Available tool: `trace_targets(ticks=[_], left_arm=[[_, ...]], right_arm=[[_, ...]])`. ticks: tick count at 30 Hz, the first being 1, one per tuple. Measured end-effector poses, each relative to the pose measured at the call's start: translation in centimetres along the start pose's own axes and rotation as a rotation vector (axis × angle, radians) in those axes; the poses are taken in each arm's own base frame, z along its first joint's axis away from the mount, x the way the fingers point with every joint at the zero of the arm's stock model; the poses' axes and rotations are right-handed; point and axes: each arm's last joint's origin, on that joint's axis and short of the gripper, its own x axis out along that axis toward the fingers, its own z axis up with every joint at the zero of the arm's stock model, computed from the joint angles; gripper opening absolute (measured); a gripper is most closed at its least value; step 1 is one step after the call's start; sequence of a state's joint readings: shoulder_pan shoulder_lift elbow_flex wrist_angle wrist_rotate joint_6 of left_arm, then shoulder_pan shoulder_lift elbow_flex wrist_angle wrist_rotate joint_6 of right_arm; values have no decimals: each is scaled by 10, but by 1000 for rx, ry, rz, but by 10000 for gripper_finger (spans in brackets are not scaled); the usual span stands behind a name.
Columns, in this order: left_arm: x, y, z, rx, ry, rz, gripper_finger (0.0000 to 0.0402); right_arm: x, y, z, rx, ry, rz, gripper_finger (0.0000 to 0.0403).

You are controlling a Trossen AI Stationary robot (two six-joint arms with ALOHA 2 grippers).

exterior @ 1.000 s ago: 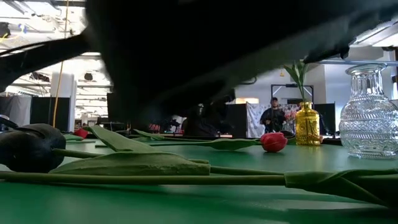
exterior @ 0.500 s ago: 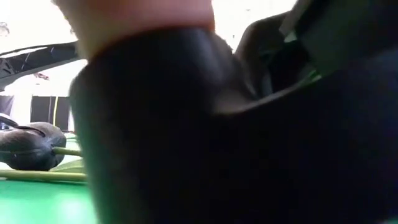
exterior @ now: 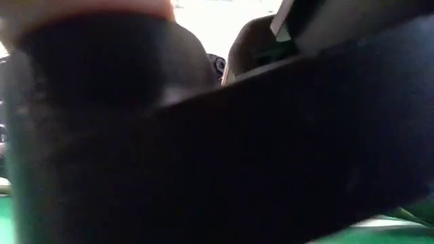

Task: Sort flowers into vase by color
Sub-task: Put the orange tulip into the yellow flower vase

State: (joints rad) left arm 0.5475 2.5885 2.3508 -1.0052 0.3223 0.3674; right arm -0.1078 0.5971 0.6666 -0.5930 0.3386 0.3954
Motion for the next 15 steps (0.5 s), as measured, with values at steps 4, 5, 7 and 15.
trace_targets(ticks=[4,5,7,15], left_arm=[[0,-1,-1,-17,5,-13,131],[0,-1,-1,-27,4,-16,122],[0,-2,-1,-36,10,-18,102],[3,-9,2,-11,34,32,87]], right_arm=[[0,0,0,1,-2,1,246],[0,0,0,1,-2,1,246],[0,0,0,1,-2,1,246],[0,0,0,0,-2,1,246]])
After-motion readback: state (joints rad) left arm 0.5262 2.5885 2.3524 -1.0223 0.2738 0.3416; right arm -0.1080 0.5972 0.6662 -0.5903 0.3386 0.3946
